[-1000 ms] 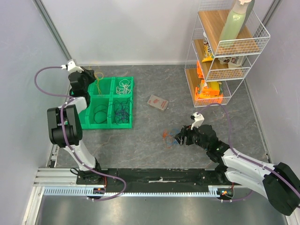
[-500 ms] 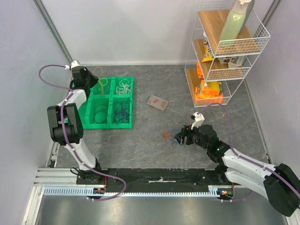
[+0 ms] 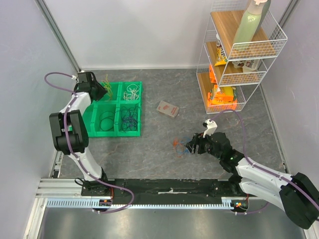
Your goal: Untangle the cables
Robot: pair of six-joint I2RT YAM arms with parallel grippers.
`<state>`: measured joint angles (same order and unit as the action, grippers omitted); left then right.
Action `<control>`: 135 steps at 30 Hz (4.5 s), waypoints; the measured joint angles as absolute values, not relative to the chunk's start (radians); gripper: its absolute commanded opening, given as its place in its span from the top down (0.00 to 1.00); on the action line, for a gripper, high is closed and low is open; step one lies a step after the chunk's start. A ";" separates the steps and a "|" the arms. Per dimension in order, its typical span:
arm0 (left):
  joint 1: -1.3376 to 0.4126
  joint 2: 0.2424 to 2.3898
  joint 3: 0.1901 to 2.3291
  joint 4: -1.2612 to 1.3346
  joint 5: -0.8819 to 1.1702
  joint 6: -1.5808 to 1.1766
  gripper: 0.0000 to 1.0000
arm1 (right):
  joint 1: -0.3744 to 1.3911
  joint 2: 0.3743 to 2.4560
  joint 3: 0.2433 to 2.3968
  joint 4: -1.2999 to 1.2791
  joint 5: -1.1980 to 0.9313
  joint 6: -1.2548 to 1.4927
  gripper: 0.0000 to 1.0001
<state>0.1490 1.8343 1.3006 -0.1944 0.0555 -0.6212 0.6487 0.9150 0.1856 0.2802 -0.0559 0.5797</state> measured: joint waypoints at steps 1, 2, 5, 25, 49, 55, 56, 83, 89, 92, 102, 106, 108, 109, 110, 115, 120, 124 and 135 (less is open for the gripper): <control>0.149 1.821 1.301 -0.208 0.057 -0.622 0.54 | 0.648 0.915 0.186 0.281 -0.056 0.580 0.27; 0.149 1.803 1.300 -0.219 0.060 -0.624 0.53 | 0.648 0.916 0.186 0.282 -0.056 0.580 0.27; 0.149 1.707 1.269 -0.223 0.082 -0.635 0.48 | 0.648 0.919 0.186 0.284 -0.056 0.580 0.26; 0.106 1.819 1.513 -0.251 0.074 -0.569 0.42 | 0.648 0.957 0.186 0.292 -0.065 0.580 0.26; 0.037 2.317 1.944 -0.482 -0.167 -0.417 0.73 | 0.644 0.976 0.186 0.299 -0.072 0.580 0.26; 0.037 2.317 1.943 -0.480 -0.165 -0.398 0.95 | 0.643 0.976 0.186 0.299 -0.073 0.580 0.26; 0.037 2.317 1.940 -0.477 -0.164 -0.395 0.98 | 0.643 0.976 0.186 0.300 -0.073 0.580 0.26; 0.032 1.835 1.428 -0.387 0.028 -0.488 0.53 | 0.643 0.974 0.186 0.300 -0.083 0.580 0.26; 0.032 1.503 1.276 -0.334 0.071 -0.510 0.49 | 0.643 0.991 0.186 0.302 -0.086 0.579 0.26; 0.027 1.374 1.174 -0.287 0.119 -0.528 0.51 | 0.643 0.994 0.186 0.303 -0.089 0.579 0.26; -0.502 1.252 0.842 -0.136 0.256 -0.537 0.48 | 0.643 1.011 0.186 0.303 -0.089 0.580 0.32; -0.669 1.341 0.798 -0.051 0.273 -0.554 0.44 | 0.643 1.028 0.186 0.304 -0.089 0.580 0.34; -0.728 1.411 0.797 -0.025 0.272 -0.567 0.44 | 0.643 1.044 0.189 0.304 -0.089 0.580 0.36; -0.755 1.451 0.799 -0.014 0.272 -0.573 0.44 | 0.643 1.053 0.191 0.304 -0.089 0.580 0.37; -0.777 1.491 0.803 -0.008 0.271 -0.580 0.46 | 0.643 1.063 0.195 0.304 -0.089 0.581 0.38; -0.818 1.637 0.851 -0.007 0.252 -0.606 0.54 | 0.643 1.111 0.217 0.307 -0.090 0.583 0.47; -0.816 1.703 0.914 0.005 0.237 -0.620 0.73 | 0.641 1.150 0.234 0.307 -0.091 0.583 0.59; -0.816 1.708 0.928 0.001 0.217 -0.620 0.96 | 0.641 1.185 0.253 0.307 -0.090 0.584 0.63; -0.809 1.517 0.941 -0.139 0.154 -0.473 0.98 | 0.637 1.252 0.309 0.265 -0.034 0.615 0.94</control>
<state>-0.8093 1.5169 0.9413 -0.1387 0.1539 -0.4728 0.6369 1.2522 0.3088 0.2649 -0.0338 0.6151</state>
